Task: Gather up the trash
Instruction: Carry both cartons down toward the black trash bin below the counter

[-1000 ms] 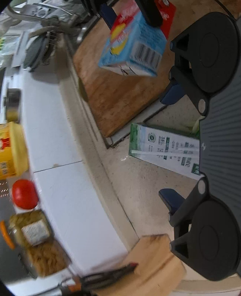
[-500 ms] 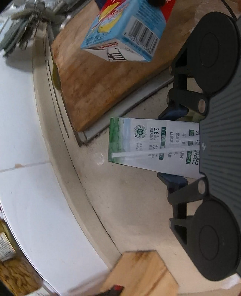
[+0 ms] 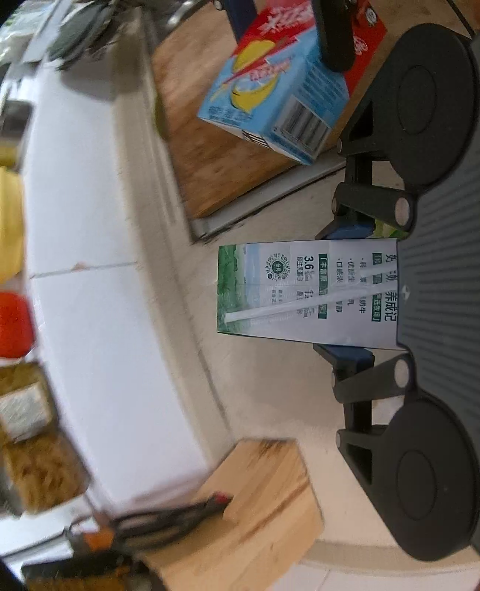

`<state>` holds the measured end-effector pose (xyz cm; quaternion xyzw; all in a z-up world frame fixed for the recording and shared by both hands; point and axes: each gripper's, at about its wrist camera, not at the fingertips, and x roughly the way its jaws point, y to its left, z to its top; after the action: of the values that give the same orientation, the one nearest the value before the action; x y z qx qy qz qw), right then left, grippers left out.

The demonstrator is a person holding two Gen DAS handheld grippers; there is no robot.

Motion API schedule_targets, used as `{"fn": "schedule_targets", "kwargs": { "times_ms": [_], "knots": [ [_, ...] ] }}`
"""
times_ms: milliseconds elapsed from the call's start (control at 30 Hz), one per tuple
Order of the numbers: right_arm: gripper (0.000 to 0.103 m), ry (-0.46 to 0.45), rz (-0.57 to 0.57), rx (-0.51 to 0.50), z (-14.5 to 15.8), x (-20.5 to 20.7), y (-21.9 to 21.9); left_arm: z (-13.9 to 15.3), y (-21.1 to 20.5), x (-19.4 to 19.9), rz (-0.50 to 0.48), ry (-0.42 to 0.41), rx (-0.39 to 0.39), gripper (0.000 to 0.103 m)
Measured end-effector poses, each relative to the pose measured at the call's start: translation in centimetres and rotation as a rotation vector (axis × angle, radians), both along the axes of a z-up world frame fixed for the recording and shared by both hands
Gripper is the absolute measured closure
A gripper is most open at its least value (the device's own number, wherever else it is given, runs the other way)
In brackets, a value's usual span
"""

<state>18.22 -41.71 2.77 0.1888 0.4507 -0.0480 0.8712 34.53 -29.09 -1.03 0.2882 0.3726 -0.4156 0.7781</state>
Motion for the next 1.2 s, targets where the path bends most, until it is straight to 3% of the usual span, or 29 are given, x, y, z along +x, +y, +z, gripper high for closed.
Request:
{"fn": "schedule_targets", "kwargs": {
  "times_ms": [533,1200],
  "knots": [
    [0.032,-0.140,0.080,-0.086,4.5,3.4,1.4,6.3,5.1,0.6,0.208,-0.081,-0.125,0.057],
    [0.032,-0.230,0.256,-0.110,9.3,3.6,9.7,10.8,14.4,-6.0,0.411,-0.153,-0.179,0.057]
  ]
}}
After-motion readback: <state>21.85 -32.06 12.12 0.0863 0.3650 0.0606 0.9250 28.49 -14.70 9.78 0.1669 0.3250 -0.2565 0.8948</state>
